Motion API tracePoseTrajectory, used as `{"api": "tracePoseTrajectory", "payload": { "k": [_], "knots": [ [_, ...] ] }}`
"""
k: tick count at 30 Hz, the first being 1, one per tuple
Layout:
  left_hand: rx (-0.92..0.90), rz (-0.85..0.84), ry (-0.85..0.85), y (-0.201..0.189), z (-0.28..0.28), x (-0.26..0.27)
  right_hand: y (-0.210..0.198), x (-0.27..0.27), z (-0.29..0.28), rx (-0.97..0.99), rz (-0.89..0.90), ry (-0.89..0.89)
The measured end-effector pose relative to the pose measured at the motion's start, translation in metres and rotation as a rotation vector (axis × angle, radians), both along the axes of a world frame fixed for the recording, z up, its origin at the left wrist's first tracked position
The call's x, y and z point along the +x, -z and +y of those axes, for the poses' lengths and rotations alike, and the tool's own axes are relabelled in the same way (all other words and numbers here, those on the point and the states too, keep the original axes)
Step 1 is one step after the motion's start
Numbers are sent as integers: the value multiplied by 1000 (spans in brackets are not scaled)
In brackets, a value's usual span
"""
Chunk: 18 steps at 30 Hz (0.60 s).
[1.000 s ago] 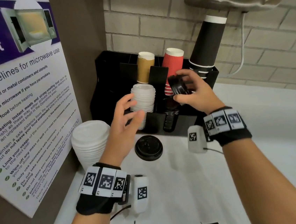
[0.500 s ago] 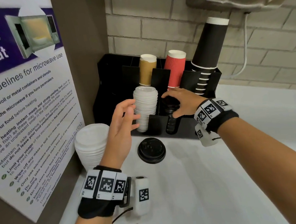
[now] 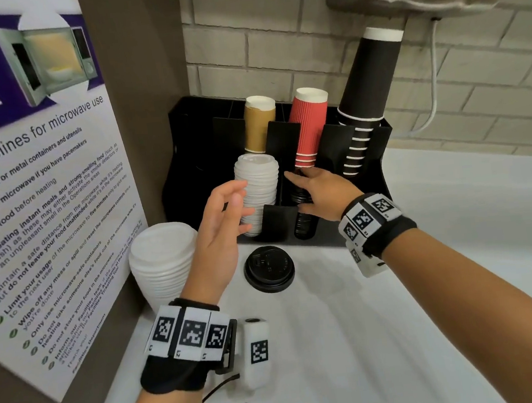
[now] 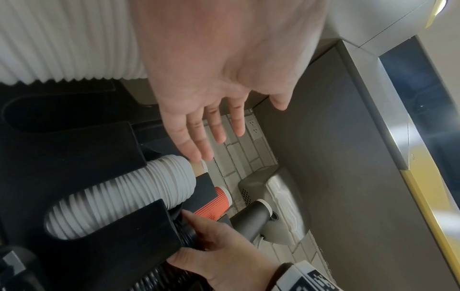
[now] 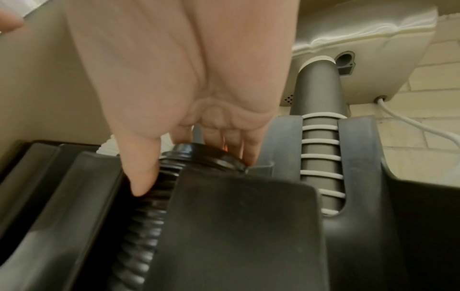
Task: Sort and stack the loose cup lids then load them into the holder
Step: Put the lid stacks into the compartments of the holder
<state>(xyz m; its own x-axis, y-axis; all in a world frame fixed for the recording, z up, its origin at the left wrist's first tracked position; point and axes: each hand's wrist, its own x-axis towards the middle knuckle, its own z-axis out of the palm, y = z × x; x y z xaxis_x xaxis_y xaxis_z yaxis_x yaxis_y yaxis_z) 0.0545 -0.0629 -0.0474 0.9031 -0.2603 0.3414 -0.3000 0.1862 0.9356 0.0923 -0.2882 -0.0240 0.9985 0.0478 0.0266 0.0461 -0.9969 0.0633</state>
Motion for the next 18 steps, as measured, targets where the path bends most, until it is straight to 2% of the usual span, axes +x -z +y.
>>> {"api": "tracePoseTrajectory", "payload": {
  "k": [4, 7, 9, 14, 18],
  "knots": [
    [5, 3, 9, 1, -1, -1, -3, -1, -1, 49, -57, 53],
    [5, -1, 6, 1, -1, -1, -9, 3, -2, 231, 22, 23],
    [2, -3, 0, 1, -1, -1, -13, 5, -1, 265, 62, 19],
    [5, -6, -3, 3, 2, 1, -14, 3, -4, 178, 130, 49],
    [1, -4, -8, 3, 2, 3, -6, -7, -2, -28, -22, 73]
  ]
}}
